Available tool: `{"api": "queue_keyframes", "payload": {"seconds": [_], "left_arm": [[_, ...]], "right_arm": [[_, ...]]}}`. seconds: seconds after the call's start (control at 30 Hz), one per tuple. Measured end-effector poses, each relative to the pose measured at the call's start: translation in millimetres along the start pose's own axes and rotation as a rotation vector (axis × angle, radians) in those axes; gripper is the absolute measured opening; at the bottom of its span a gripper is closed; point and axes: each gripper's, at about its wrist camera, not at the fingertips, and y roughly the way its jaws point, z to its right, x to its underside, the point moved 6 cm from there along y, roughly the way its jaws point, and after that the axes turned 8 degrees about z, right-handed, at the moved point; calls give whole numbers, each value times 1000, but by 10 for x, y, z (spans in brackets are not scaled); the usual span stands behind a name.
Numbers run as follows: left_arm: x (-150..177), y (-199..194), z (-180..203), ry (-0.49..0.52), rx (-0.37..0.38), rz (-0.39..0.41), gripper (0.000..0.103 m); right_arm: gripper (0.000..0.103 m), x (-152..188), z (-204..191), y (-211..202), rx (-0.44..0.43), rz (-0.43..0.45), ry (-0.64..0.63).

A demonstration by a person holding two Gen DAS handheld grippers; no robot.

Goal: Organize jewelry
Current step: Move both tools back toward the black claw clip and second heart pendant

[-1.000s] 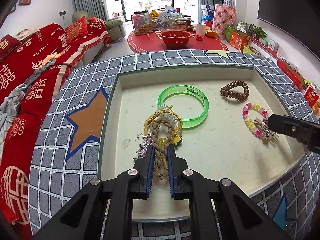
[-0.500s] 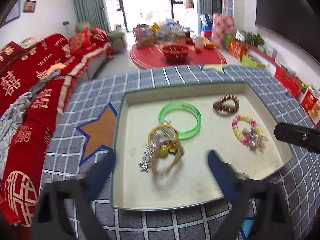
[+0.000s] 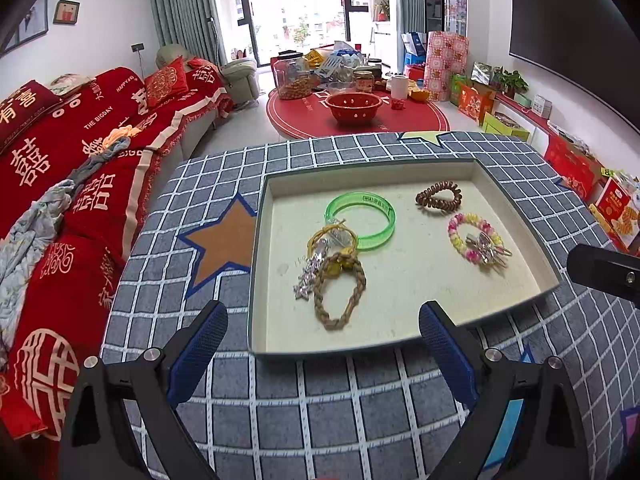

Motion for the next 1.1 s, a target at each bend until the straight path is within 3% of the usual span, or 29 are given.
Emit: {"api": "queue_keyframes", "payload": {"seconds": [0.07, 0.1, 0.13, 0.67, 0.87, 1.1], "left_arm": [[47, -59, 0, -2, 9, -5, 103], [67, -86, 1, -1, 12, -6, 103], [92, -120, 3, -2, 16, -7, 103], [596, -543, 108, 10, 102, -49, 103], [862, -650, 127, 27, 82, -66, 103], [1125, -673, 184, 14, 123, -113, 103]], "right_arm": [[91, 57, -7, -69, 8, 1, -11], [100, 89, -14, -95, 10, -1, -15], [103, 121, -17, -127, 10, -2, -19], [103, 610, 68, -548, 53, 38, 4], [103, 792, 137, -672, 64, 54, 7], [103, 1043, 294, -717, 110, -12, 20]]}}
